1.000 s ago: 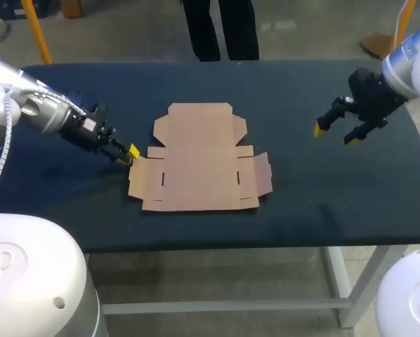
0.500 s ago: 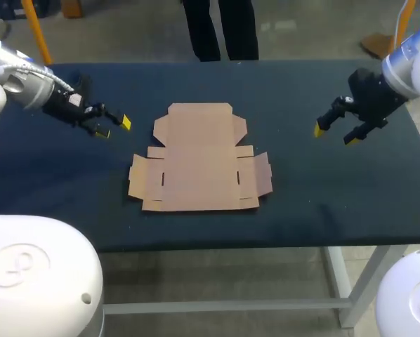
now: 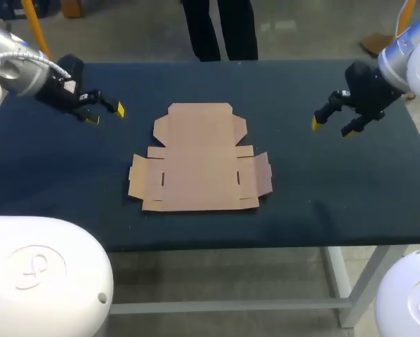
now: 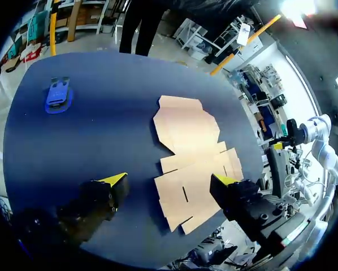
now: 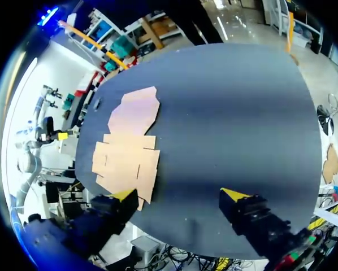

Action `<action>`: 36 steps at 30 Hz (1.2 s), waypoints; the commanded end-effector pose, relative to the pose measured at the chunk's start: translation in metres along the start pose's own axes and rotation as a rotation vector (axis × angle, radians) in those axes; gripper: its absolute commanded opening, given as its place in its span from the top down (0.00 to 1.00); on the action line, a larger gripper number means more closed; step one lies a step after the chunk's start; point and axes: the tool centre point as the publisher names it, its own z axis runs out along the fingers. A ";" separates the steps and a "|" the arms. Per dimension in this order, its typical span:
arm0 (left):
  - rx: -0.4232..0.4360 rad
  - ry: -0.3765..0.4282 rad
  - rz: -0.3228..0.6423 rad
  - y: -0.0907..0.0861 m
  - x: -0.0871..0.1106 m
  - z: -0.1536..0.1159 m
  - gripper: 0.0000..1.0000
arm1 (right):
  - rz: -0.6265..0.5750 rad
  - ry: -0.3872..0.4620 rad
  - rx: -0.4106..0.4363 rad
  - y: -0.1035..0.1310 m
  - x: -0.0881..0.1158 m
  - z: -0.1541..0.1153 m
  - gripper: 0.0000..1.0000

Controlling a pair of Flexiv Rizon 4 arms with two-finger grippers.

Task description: Assemble the packaging by folding the flat box into shape, placing the metal phone stand inside, and closing the box properly

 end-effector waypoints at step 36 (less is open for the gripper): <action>-0.067 -0.078 -0.144 0.026 -0.014 0.006 1.00 | 0.027 -0.006 -0.046 0.042 0.019 0.067 1.00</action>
